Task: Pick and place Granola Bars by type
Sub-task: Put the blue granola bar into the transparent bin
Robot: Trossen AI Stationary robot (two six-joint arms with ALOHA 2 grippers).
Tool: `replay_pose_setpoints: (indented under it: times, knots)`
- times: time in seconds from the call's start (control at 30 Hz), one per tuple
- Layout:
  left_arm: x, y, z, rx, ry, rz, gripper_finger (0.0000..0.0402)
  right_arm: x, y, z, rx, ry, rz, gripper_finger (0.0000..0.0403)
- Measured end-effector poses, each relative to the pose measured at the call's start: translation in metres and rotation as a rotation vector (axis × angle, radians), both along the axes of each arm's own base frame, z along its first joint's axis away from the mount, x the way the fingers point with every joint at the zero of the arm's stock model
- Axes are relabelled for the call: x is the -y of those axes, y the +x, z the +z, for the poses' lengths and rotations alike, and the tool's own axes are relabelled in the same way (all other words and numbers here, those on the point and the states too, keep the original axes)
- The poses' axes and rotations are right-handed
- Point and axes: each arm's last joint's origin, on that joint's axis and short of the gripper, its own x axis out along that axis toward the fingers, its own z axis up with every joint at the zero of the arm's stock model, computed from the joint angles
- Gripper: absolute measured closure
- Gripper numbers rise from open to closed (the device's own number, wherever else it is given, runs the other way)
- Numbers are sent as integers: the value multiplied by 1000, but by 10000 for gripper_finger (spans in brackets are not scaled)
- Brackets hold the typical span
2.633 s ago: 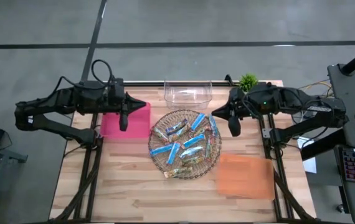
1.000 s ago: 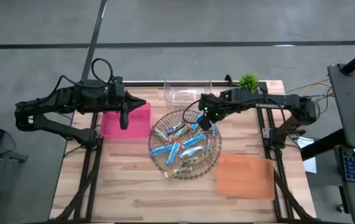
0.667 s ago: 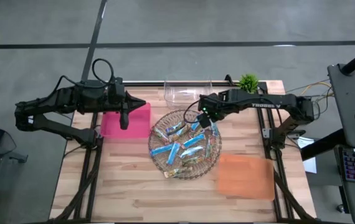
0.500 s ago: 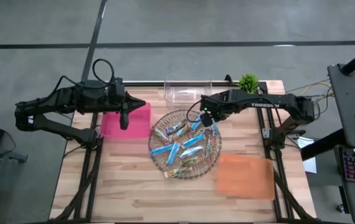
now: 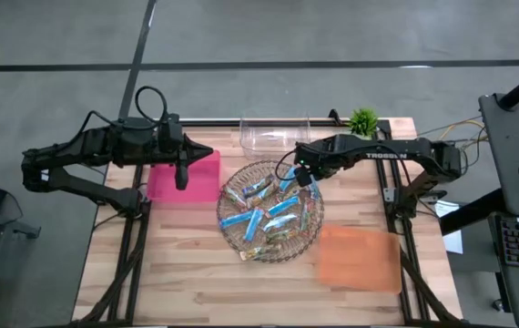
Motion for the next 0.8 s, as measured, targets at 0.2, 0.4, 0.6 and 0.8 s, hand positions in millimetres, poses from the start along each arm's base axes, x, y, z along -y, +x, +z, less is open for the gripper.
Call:
replay_pose_setpoints:
  times: [0.2, 0.4, 0.6, 0.8]
  knots:
    - [0, 0, 0, 0, 0, 0, 401, 0, 2, 0, 4, 6, 73, 394]
    - [0, 0, 0, 0, 1, 0, 401, -2, 2, 0, -4, 51, 210, 394]
    - [0, 0, 0, 0, 1, 0, 401, -2, 2, 0, -14, 48, 264, 394]
    - [0, 0, 0, 0, 1, 0, 401, -4, 3, 2, -27, 98, 591, 394]
